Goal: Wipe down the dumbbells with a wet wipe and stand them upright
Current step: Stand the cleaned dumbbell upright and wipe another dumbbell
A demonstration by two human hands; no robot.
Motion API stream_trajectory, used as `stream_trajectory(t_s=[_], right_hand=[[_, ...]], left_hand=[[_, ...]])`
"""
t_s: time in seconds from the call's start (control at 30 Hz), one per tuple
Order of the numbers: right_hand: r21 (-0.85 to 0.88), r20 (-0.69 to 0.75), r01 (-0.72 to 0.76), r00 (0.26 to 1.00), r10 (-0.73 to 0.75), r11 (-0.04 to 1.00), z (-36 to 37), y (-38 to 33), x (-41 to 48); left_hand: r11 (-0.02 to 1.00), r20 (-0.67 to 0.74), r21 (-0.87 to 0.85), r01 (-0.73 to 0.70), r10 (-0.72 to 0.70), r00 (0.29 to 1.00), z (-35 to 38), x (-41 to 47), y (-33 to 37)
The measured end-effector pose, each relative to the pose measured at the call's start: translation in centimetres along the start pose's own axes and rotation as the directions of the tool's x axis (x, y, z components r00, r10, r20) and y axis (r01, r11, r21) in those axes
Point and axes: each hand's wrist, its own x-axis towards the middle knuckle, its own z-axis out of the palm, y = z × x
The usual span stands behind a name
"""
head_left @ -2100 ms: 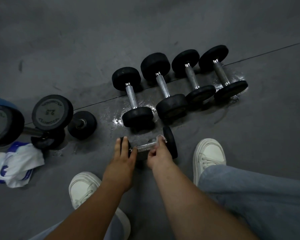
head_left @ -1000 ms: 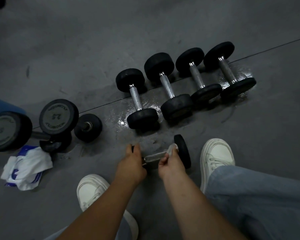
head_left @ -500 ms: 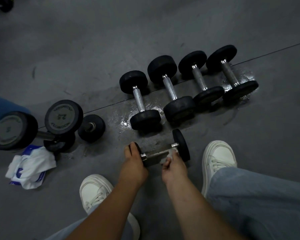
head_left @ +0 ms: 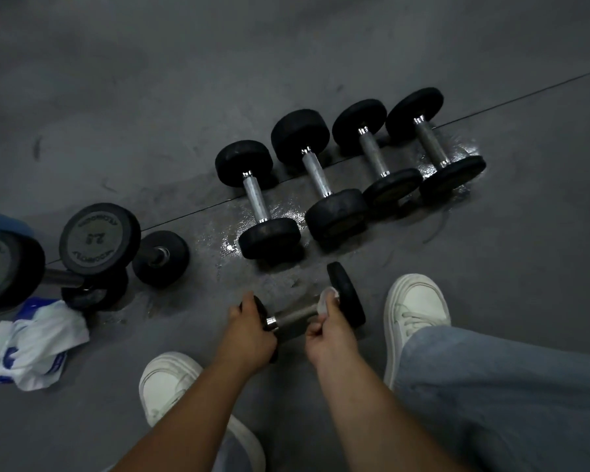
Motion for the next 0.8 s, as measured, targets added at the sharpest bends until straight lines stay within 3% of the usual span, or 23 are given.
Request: stream_trajectory(t_s=[0.07,0.2,0.4,0.67,0.8], right_hand=[[0.006,-0.003,-0.006,1.000,0.006,1.000,-1.1,0.3,-0.2],[-0.028,0.014,-0.022,1.000,0.022,0.999,1.2,-0.3,0.1],[-0.114,0.018,0.029,0.999,-0.027,0.993,-0.4,0.0,0.2],[-0.087,0.079,0.017,0.997,-0.010,0.996,2.0,-0.2,0.6],[-0.061,0.047,0.012,0.999,-0.009,0.998,-0.2,0.4,0.2]], left_hand=[[1.000,0.021,0.011,0.013,-0.013,1.000,0.0,-0.2,-0.3],[0.994,-0.156,-0.103,-0.046,0.030,0.987,1.5,-1.9,-0.9],[0.991,-0.105,-0.133,-0.018,0.004,0.994,2.3,-1.1,-1.0],[0.983,-0.097,-0.184,-0.027,0.009,0.995,1.7,-0.5,-0.7],[0.999,-0.017,-0.038,0.002,-0.003,1.000,0.3,-0.1,-0.6]])
